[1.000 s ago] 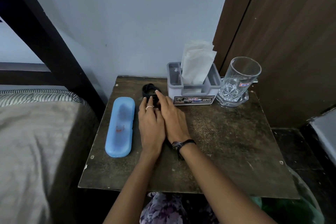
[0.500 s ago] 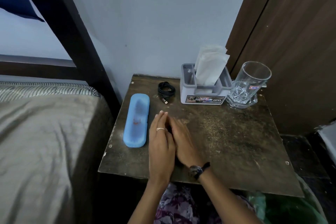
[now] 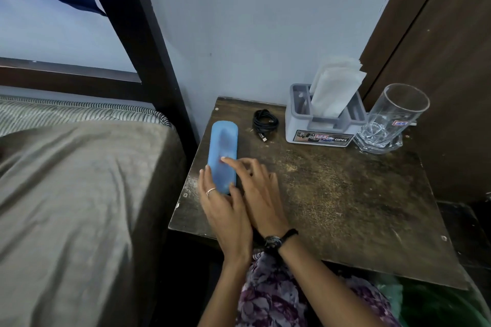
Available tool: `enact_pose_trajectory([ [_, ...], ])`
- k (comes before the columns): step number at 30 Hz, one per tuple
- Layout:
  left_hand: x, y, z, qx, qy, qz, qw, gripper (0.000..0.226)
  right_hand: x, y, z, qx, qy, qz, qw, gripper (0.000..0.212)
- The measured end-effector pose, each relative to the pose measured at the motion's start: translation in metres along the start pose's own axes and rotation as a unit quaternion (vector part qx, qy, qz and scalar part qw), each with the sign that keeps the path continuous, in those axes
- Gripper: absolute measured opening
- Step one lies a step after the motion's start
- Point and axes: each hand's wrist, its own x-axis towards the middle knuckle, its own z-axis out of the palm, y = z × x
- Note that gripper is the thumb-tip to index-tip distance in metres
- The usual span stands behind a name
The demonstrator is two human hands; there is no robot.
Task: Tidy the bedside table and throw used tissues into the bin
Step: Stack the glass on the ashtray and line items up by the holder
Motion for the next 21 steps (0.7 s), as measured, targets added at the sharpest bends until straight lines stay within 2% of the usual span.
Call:
enact_pose_trajectory([
  [8, 0.059, 0.002, 0.004, 0.012, -0.101, 0.05, 0.994, 0.053, 0.049, 0.013, 0.01, 0.003, 0.064, 0.028, 0.998, 0.056],
  [17, 0.091, -0.005, 0.023, 0.042, -0.101, 0.086, 0.99, 0.054, 0.075, 0.023, 0.016, -0.009, 0.081, 0.032, 0.996, 0.058],
  [21, 0.091, -0.004, 0.022, 0.005, -0.098, 0.081, 0.992, 0.056, 0.074, 0.022, 0.01, 0.027, 0.077, 0.044, 0.996, 0.063],
])
